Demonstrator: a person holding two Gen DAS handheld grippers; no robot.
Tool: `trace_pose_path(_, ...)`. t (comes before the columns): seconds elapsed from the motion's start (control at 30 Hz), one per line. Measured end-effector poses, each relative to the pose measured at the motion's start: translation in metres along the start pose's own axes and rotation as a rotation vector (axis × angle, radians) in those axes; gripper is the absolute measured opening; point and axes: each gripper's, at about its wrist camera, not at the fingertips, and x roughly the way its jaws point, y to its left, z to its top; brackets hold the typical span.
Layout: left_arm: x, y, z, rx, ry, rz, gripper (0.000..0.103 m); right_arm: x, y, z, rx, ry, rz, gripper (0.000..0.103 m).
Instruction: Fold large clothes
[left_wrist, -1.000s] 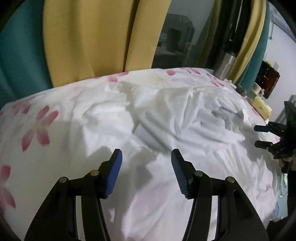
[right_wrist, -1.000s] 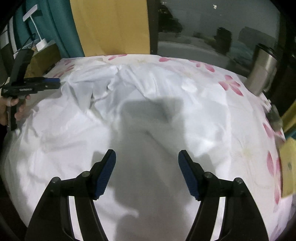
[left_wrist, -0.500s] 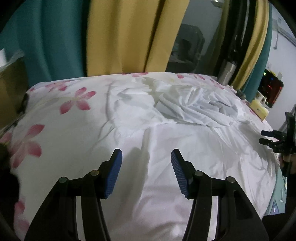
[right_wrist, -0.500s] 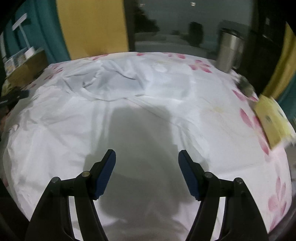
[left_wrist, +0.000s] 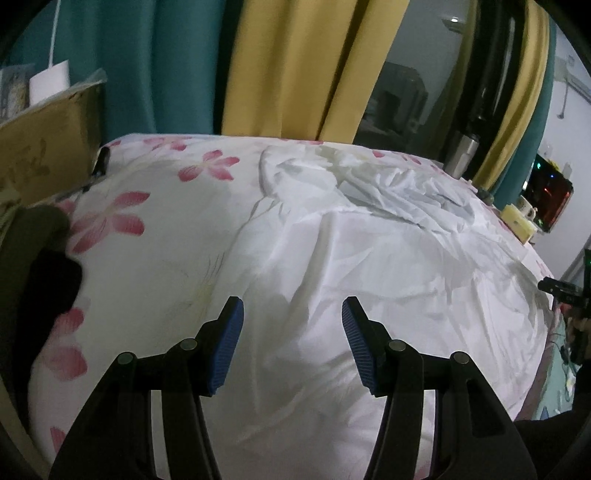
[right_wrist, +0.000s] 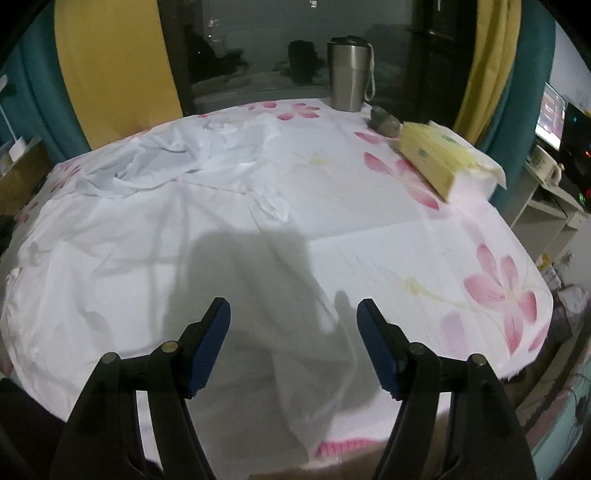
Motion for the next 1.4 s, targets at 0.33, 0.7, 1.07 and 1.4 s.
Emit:
trace_pose_path(0.33, 0.005, 0.004, -0.023, -0.005, 0.101, 0.004, 0.072, -0.004, -0.008, -0.024, 0.046, 0.013, 0.001, 0.071)
trace_pose_path(0.7, -0.007, 0.006, -0.033, 0.076, 0.131, -0.001, 0.003, -0.010, -0.037, -0.022, 0.228, -0.067, 0.017, 0.071)
trace_pose_path(1.07, -0.035, 0.040, -0.036, -0.036, 0.132, 0.068, 0.036, -0.008, -0.009, -0.034, -0.008, -0.001, -0.063, 0.049)
trace_pose_path(1.4, -0.023, 0.037, -0.040, 0.051, 0.143, 0.219, 0.067, -0.013, 0.001, -0.038, -0.014, -0.001, 0.010, 0.019)
